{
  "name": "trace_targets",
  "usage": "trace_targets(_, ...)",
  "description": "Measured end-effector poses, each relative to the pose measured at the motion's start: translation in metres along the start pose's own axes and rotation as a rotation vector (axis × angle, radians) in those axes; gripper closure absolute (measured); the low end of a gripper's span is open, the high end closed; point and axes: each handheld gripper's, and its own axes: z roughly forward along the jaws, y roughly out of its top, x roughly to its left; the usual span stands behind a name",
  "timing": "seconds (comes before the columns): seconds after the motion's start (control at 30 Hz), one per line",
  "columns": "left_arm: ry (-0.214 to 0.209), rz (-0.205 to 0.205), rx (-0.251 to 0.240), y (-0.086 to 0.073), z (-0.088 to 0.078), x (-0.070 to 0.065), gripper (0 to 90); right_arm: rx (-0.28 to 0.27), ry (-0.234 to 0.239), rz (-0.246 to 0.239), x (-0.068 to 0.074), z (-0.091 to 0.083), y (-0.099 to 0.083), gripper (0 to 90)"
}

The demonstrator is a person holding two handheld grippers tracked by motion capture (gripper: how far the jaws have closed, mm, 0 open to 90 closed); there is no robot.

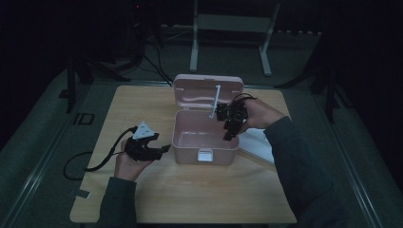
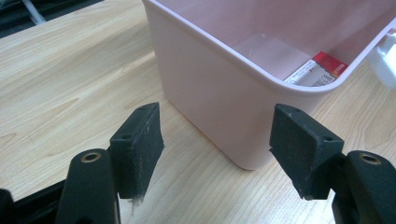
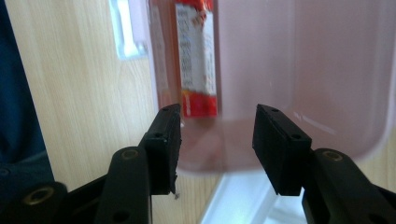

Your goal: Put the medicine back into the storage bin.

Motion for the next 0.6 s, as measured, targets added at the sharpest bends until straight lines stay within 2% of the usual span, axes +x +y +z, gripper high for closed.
trace_targets(0.1,0.001,0.001,0.001,0.0,0.0,0.0,33.9,-0.001,-0.011,0.017,-0.003,-0.005,-0.012,52.2)
trace_targets(0.27,0.004,0.003,0.004,0.0,-0.001,0.0,33.9,-0.024,-0.011,0.081,-0.008,-0.012,-0.034,49.0)
trace_targets(0.43,0.002,0.001,0.002,0.0,-0.001,0.0,33.9,-0.025,-0.018,0.126,-0.014,-0.011,-0.059,47.8)
trace_targets(0.6,0.001,0.003,0.007,0.0,-0.001,0.0,33.9,-0.049,-0.012,0.202,-0.025,-0.009,-0.082,45.4)
